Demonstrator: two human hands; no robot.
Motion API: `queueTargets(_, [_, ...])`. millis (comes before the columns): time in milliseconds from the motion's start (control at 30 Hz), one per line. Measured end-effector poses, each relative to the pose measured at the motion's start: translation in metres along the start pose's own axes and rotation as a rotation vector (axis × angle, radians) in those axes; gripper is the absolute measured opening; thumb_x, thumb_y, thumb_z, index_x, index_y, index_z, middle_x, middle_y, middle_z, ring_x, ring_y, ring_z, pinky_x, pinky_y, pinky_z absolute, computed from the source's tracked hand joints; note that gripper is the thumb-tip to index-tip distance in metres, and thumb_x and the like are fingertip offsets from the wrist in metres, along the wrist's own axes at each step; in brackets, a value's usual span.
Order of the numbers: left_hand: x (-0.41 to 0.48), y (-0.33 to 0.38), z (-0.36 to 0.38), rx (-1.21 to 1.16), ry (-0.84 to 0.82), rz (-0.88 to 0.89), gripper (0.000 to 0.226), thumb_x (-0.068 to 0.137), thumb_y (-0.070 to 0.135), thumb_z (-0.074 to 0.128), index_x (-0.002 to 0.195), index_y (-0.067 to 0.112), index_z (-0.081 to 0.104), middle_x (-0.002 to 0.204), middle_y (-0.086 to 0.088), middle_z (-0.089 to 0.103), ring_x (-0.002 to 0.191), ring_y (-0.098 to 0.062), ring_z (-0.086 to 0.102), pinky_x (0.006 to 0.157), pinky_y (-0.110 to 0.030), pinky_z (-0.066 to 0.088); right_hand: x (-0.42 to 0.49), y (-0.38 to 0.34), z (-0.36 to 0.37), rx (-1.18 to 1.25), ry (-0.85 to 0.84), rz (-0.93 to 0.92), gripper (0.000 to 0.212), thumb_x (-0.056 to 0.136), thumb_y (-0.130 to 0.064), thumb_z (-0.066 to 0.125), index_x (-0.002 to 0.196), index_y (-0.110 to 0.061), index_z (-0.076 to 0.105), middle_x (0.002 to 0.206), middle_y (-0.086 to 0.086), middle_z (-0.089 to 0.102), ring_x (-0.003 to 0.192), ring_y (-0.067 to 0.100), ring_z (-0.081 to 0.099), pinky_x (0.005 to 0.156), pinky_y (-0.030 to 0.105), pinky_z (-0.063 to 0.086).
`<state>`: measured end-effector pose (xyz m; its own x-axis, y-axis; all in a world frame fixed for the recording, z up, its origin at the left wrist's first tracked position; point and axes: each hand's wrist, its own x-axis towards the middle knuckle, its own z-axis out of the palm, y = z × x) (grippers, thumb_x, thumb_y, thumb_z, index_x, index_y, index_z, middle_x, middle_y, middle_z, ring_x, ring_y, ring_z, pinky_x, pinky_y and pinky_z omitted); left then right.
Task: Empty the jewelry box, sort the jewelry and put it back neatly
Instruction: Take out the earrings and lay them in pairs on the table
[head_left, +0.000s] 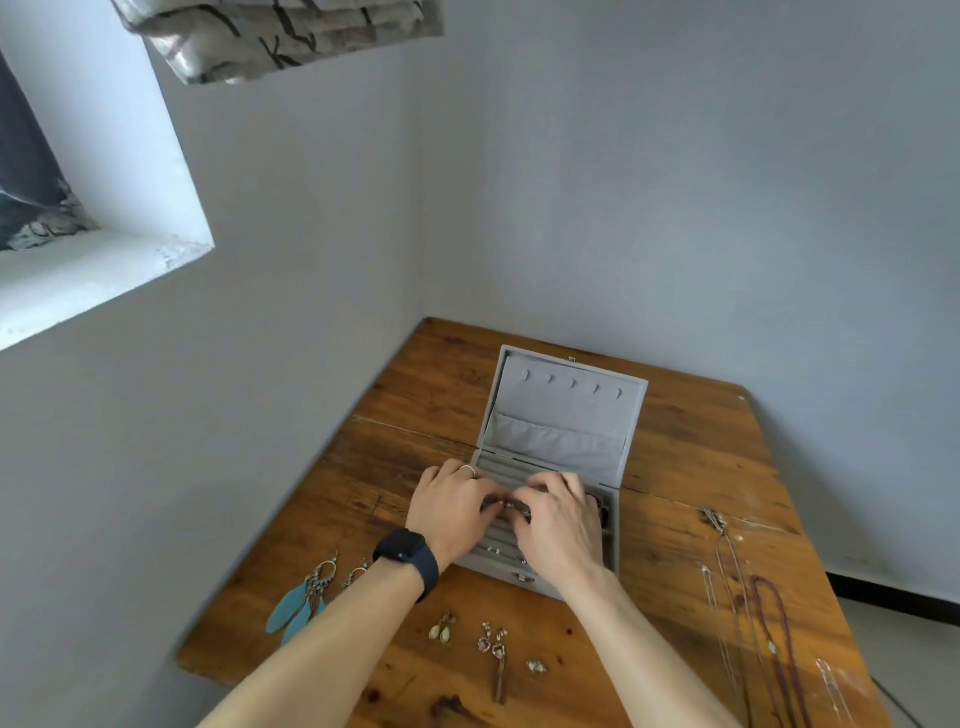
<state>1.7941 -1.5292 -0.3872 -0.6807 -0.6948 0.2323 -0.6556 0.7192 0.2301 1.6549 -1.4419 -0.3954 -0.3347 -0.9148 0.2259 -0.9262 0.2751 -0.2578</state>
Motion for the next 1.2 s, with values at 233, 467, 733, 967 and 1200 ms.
queueTargets(233, [-0.012, 0.002, -0.008, -0.124, 0.053, -0.035, 0.025, 0.098, 0.041, 0.054, 0.118, 0.032, 0.068, 0.112, 0.01, 0.068, 0.116, -0.013, 0.052, 0.096, -0.032, 0.039, -0.012, -0.001, -0.016, 0.161, 0.087, 0.02, 0.021, 0.095, -0.034, 0.062, 0.112, -0.028, 0.073, 0.115, -0.01, 0.066, 0.111, 0.016, 0.049, 0.091, 0.036, 0.044])
queueTargets(467, [-0.065, 0.018, -0.028, -0.491, 0.083, -0.124, 0.018, 0.096, 0.035, 0.061, 0.11, 0.029, 0.07, 0.104, 0.013, 0.069, 0.1, -0.002, 0.06, 0.085, -0.021, 0.051, -0.104, -0.001, -0.038, 0.571, 0.204, 0.187, 0.022, 0.096, -0.022, 0.063, 0.116, -0.026, 0.071, 0.114, -0.017, 0.068, 0.112, 0.001, 0.056, 0.096, 0.018, 0.042])
queueTargets(733, [-0.123, 0.056, -0.027, -0.629, -0.054, -0.049, 0.009, 0.092, 0.033, 0.062, 0.101, 0.034, 0.064, 0.095, 0.019, 0.068, 0.094, 0.003, 0.062, 0.082, -0.025, 0.055, -0.201, 0.013, -0.021, 0.654, 0.178, 0.353, 0.024, 0.093, -0.024, 0.067, 0.108, -0.041, 0.062, 0.099, -0.024, 0.067, 0.099, -0.003, 0.061, 0.088, 0.02, 0.05])
queueTargets(967, [-0.125, 0.08, -0.015, -0.332, -0.158, 0.102, 0.026, 0.097, 0.046, 0.054, 0.117, 0.038, 0.068, 0.117, 0.015, 0.066, 0.108, -0.003, 0.053, 0.094, -0.026, 0.048, -0.214, 0.029, -0.02, 0.515, 0.21, 0.313, 0.013, 0.091, -0.025, 0.069, 0.1, -0.035, 0.068, 0.095, -0.03, 0.062, 0.101, -0.01, 0.054, 0.08, 0.0, 0.038])
queueTargets(1200, [-0.108, 0.092, -0.003, -0.063, -0.173, 0.249, 0.031, 0.101, 0.044, 0.049, 0.125, 0.037, 0.067, 0.127, 0.011, 0.059, 0.12, -0.013, 0.045, 0.097, -0.03, 0.036, -0.199, 0.039, -0.008, 0.425, 0.158, 0.369, 0.014, 0.091, -0.041, 0.066, 0.104, -0.037, 0.073, 0.1, -0.025, 0.057, 0.097, 0.0, 0.05, 0.091, 0.008, 0.029])
